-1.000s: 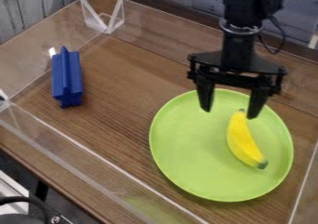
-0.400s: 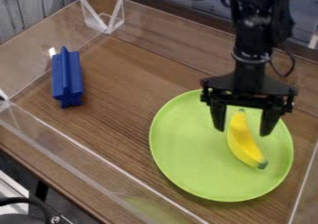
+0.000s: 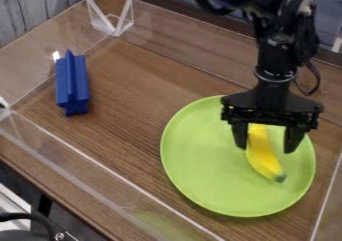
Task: Remove the banana from inside the green plate and put it on the table
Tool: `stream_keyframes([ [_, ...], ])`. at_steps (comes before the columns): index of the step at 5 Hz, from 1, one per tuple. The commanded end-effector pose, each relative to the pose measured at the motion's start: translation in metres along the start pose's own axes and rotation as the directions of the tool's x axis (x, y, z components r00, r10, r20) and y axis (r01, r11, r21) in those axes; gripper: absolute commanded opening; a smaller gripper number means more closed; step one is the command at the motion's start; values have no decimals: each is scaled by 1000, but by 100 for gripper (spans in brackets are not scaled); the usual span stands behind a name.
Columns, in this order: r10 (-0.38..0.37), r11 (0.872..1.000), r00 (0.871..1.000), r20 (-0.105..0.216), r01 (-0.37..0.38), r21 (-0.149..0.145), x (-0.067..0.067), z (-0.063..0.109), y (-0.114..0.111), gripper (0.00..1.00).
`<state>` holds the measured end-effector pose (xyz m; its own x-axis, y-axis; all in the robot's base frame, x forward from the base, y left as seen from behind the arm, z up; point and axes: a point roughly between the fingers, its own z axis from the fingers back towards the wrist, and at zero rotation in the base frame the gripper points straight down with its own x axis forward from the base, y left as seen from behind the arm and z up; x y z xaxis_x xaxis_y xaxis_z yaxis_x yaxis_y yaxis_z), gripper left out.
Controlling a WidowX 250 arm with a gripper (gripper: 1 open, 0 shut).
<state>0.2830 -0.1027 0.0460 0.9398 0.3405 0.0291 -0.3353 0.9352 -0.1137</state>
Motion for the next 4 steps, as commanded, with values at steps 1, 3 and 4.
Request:
stream_keyframes([
  [1,-13,1000,999,31,13,-12,4,6,-5,100],
  [3,-19,1000,999,39,19,-7,6,5,-6,100],
  [4,-22,1000,999,43,22,-4,6,4,-7,100],
])
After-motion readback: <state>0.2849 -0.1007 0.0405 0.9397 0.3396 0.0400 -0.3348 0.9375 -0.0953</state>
